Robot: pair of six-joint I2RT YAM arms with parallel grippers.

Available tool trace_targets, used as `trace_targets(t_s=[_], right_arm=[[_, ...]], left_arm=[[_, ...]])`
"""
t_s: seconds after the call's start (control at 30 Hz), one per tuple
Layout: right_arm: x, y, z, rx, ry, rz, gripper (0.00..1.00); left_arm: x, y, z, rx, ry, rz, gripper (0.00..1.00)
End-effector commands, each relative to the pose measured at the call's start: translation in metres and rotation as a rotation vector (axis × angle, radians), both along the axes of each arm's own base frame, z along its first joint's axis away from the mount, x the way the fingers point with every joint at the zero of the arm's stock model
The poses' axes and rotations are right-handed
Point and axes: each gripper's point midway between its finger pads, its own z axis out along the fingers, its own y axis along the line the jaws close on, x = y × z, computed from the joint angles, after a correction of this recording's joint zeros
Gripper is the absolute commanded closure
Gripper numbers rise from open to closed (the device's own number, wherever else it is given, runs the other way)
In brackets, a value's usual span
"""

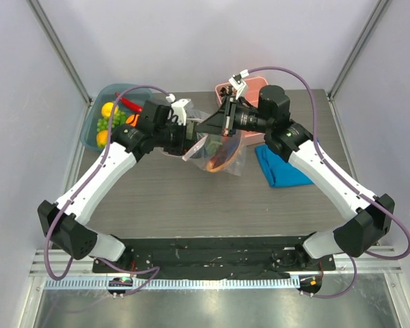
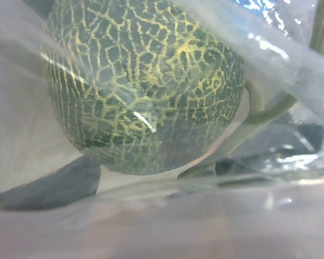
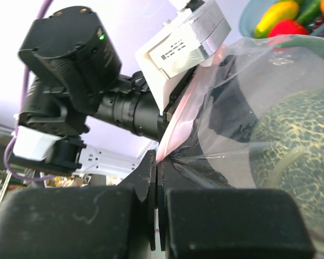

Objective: Place the food in the zip-top bag and seal the zipper
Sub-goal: Adjust the fake fruit in the zipper food storage bag, then adjust the zipper food storage bag at the center of the board.

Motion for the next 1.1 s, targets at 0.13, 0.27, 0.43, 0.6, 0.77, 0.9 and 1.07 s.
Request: trace_targets(t_s=[0.13,0.27,0.43,0.6,0.77,0.9,1.07], right_arm=[[0.035,-0.021,-0.005,0.006,-0.010,-0.152,0.99],[0.036,-0.020,-0.009,0.000,-0.002,-0.155,0.99],[0.033,-0.024,-0.010,-0.015,-0.025,-0.159,0.99],[0.031,-0.025,-0.015,-0.028,-0.033,-0.157,0.99],[0.029,-0.026,-0.019,-0.037,-0.038,-0.156,0.99],[0.031,-0.026,-0.022,-0.035,-0.030,-0.153,0.99],[0.032,-0.024,-0.024,-0.030,-0.029,-0.151,0.99]], left_arm=[[-0.006,0.009,0.057,-0.122,-0.190,-0.018,0.40],[-0.002,0.005,0.059,-0.170,-0.237,-0.011,0.91],[-0.001,-0.002,0.052,-0.169,-0.206,-0.012,1.00],[-0.010,0.003,0.083,-0.253,-0.305,-0.009,0.85],[0.007,0.046,0.079,-0.173,-0.252,0.170,0.57],[0.008,0.068,0.069,-0.096,-0.248,0.209,0.43],[0.006,0.068,0.026,-0.014,-0.119,0.187,0.29]])
